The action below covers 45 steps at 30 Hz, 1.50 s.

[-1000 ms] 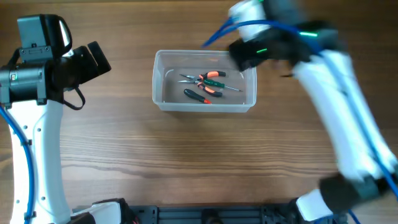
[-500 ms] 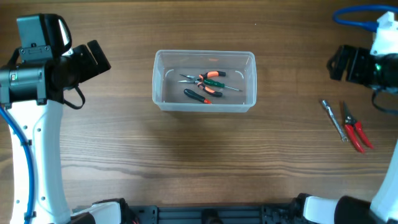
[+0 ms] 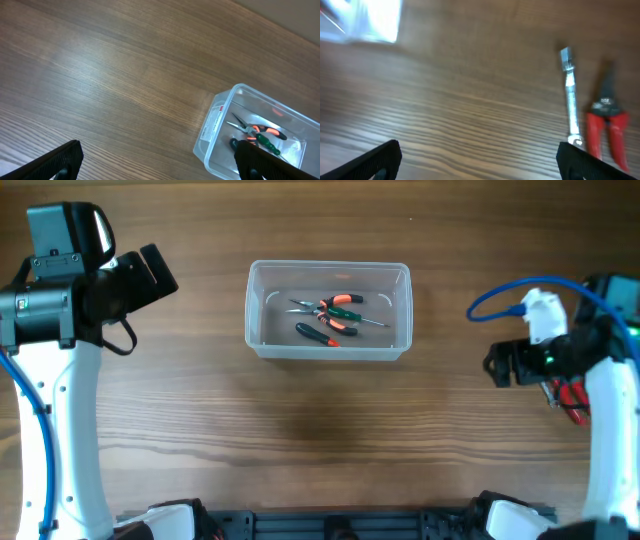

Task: Pack container
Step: 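Move the right gripper to the silver wrench and grasp it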

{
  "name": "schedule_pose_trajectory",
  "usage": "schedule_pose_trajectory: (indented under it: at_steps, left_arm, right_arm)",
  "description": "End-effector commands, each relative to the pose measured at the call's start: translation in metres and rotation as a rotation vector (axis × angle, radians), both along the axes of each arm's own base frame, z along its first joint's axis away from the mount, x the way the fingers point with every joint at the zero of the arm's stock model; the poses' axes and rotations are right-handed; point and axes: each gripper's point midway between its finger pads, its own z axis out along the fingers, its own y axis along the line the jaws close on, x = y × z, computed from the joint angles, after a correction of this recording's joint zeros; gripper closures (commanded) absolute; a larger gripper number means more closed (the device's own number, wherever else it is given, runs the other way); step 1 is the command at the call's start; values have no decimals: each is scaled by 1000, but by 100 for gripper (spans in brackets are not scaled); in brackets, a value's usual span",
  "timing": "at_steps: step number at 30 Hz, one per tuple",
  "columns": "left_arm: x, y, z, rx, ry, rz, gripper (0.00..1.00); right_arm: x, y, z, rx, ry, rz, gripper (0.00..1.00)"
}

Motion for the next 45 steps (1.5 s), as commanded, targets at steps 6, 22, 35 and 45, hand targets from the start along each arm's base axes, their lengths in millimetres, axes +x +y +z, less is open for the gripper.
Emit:
schedule_pose_trajectory:
  at_steps: [6, 22, 35, 45]
  left_arm:
    - [0, 2, -3, -6, 10, 11, 0]
    - [-2, 1, -4, -4, 23, 5, 0]
    - [-2, 1, -4, -4, 22, 5, 0]
    - [-2, 1, -4, -4, 22, 6, 0]
  right_arm:
    - [16, -20, -57, -78, 105, 157, 4]
    - [26, -97, -121, -174, 185, 116, 3]
    - [29, -90, -151, -87, 195, 159, 5]
    - [31, -86, -166, -50, 204, 169, 9]
